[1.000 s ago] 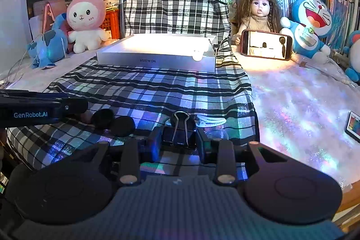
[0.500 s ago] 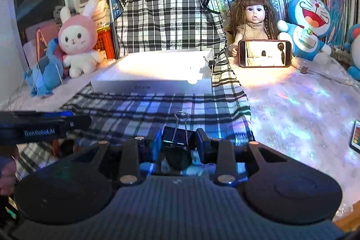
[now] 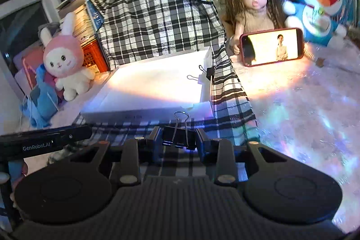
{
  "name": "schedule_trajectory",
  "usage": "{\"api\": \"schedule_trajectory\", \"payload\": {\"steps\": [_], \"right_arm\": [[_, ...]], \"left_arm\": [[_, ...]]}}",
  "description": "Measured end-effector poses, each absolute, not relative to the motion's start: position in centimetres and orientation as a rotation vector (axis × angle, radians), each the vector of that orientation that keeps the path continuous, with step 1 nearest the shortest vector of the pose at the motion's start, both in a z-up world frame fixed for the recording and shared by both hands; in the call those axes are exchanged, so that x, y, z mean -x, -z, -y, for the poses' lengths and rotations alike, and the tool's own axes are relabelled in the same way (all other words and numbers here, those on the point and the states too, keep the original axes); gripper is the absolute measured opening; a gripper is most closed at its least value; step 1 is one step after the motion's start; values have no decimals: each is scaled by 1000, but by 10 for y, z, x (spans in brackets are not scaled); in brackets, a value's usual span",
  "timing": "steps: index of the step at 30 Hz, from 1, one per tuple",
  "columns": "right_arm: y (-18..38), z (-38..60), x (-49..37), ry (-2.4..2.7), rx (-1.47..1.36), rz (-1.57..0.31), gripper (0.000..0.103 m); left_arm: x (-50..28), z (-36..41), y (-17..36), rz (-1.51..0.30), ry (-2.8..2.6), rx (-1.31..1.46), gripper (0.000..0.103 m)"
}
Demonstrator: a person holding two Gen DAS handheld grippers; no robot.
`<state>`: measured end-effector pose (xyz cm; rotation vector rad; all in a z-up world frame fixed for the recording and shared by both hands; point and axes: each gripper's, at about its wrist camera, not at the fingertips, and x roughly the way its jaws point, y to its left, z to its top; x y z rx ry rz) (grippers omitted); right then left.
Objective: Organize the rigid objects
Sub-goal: 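Carry the red crayon with the left tool while the right tool carries the binder clip into the white box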
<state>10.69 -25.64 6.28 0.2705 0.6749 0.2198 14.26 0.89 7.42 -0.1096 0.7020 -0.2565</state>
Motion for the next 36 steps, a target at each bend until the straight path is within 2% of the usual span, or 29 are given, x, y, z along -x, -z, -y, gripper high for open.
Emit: {"api": "schedule_trajectory", "payload": {"steps": [10,17,27,36], "right_arm": [[-79,249,-179,-234,-296,-681,38],[-73,236,-229,-261,-330,-717,38],[-32,216,-274,-207,-301,-745,38],[-19,203,-280,-186,-220,-752,38]], "left_arm": [[-230,-13,-85,-736,248,189,42],[-283,-8,-65,-770,201,216,42],[-309,6,-31,-743,98,120,42],[-313,13,-13,-764,93,68,42]]}}
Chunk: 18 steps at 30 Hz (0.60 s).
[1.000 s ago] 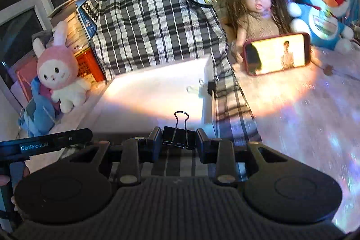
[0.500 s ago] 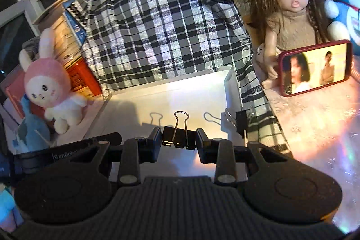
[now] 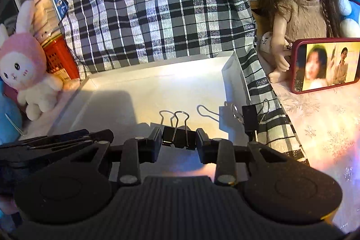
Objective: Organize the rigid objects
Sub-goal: 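Carry the red crayon with the left tool while the right tool carries the binder clip into the white box, then open the left tool to drop the crayon while the right tool releases the clip in the box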
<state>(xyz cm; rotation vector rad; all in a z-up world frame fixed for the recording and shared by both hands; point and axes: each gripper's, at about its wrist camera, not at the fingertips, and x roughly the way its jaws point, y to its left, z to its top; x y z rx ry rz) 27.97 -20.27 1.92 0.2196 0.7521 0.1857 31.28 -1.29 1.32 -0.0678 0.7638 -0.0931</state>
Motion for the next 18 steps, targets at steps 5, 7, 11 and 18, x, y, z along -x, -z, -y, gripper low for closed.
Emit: {"api": "schedule_trajectory", "payload": {"steps": [5,7,11,18], "right_arm": [[-11,198,-280,-183,-173,-775,38],[-10,197,-279,-186,-160,-770,38],[-11,197,-279,-187,-156,-770,38],[-12,194,-275,-181,-125,-750,56]], "left_arm": [[-312,17,-11,-755,91,29,42],[-312,17,-11,-754,91,27,42],[-312,18,-10,-745,87,15,43],[-309,20,-8,-710,67,6,51]]}}
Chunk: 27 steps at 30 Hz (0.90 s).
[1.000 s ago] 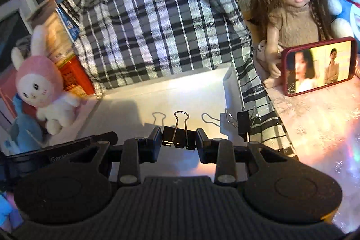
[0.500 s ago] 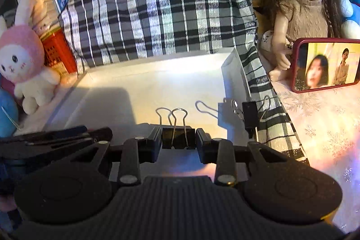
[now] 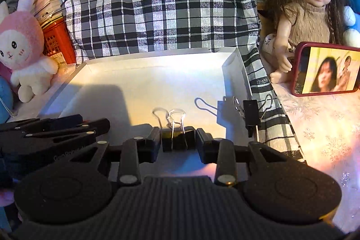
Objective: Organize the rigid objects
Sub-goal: 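Open the left tool to drop the crayon while the right tool releases the clip in the box, then move both tools back from the box toward the objects on the cloth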
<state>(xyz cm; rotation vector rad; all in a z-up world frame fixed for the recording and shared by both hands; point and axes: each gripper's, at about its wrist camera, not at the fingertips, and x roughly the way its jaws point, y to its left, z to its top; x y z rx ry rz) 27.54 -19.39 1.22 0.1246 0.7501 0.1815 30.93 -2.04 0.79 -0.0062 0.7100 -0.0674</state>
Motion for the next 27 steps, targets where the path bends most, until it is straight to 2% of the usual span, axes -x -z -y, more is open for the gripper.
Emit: {"api": "schedule_trajectory", "payload": {"steps": [11,18,27], "right_arm": [[-35,199,-245,-194,-86,-664,76],[-45,207,-208,-210,-76,-600,84],[-47,219,-154,-225,-60,-532,88]], "left_arm": [[-268,11,-30,-641,87,52,82],[-223,17,-41,-582,126,-19,87],[-168,16,-45,-556,144,20,89]]}}
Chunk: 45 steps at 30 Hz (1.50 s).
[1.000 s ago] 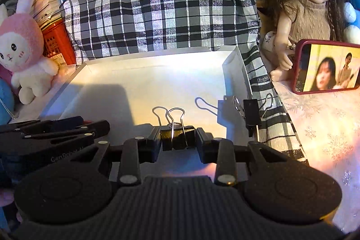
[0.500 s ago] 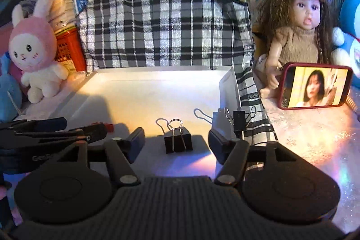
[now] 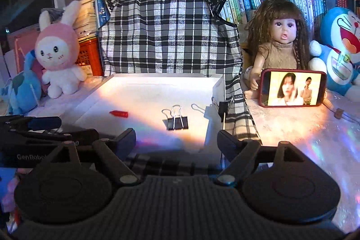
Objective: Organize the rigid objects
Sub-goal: 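Move both tools back from the box toward the objects on the cloth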
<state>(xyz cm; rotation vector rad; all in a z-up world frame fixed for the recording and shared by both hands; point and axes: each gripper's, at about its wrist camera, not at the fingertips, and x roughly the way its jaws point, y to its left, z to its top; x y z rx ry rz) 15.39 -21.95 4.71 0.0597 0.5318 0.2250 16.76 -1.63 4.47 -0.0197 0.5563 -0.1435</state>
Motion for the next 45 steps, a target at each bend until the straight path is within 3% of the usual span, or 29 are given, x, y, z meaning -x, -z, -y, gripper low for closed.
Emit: {"api": "schedule_trajectory", "payload": {"steps": [16,45], "right_arm": [[-41,224,-75,-250,-5,-443,100],[-16,228,-13,-225,57,-440,101]], "left_arm": [[-80,28,-43,-483,163,-2,94],[-11,4,-10,-478,128,-33,95]]}}
